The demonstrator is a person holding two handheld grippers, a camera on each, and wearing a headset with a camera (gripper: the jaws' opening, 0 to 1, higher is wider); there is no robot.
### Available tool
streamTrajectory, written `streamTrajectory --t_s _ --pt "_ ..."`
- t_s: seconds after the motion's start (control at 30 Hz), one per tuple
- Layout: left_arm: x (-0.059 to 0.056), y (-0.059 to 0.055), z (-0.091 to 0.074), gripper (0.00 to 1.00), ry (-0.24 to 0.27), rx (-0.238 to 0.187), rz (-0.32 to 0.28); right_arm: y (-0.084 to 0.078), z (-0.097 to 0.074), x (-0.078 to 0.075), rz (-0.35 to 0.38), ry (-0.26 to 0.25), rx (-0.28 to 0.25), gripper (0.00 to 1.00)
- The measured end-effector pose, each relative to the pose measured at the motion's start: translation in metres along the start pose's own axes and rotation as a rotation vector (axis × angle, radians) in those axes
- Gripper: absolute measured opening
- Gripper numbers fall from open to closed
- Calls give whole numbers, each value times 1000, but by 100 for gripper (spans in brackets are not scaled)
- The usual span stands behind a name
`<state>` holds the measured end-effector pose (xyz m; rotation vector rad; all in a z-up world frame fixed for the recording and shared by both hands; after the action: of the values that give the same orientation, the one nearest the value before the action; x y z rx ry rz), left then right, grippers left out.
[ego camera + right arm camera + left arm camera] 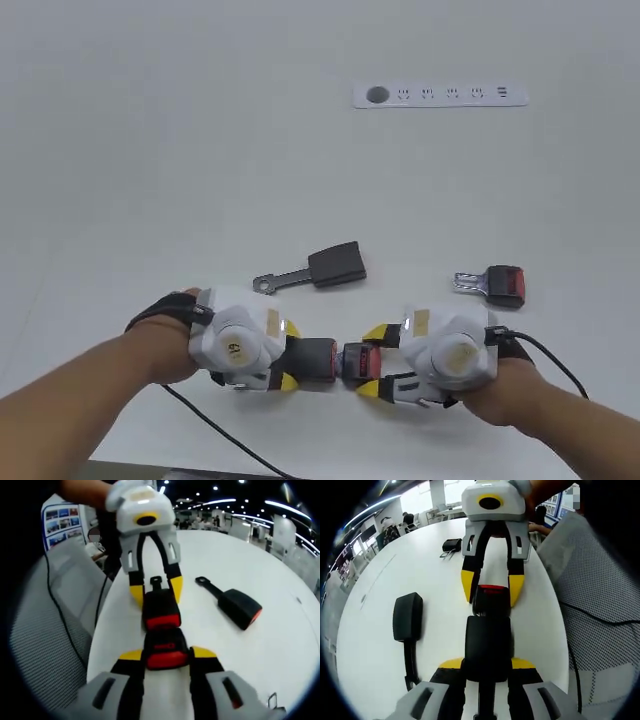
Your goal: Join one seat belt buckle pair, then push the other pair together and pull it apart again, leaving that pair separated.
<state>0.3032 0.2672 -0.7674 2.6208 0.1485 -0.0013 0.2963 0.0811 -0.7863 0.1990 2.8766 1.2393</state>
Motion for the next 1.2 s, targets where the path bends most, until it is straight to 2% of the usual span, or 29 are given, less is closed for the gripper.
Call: streamTrajectory --t_s 0.13,0.27,0.47,0.83,1.07,1.2 --pt "0 -2 -1 33 0 -9 -4 0 1 1 8 -16 0 34" --pt "-1 -1 -1 33 -3 -7 2 1 0 2 7 -17 -2 34" --pt "-1 -4 -1 33 -3 -25 -7 1 0 2 3 -17 -3 34" --pt "-1 -12 -3 33 -6 -92 -19 -2 -1 3 2 -23 -40 34" --pt "0 -18 -3 33 -8 -154 -42 -7 -3 6 30 -42 -88 34" --pt "1 -18 -2 33 -19 -165 -37 -9 -2 7 42 -54 -114 34"
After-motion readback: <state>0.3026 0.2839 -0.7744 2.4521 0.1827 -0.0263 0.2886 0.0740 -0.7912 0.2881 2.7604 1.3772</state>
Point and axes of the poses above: the centre of the closed fingertips' face, and the gripper's own axes: z roughly forward along the fingers, x roughly to its left, y roughly out of its top, the point moved 10 cm from there along -z, roughly backward along the fingers, and after that the axes turned 3 degrees about -z, right-handed, at the moved point
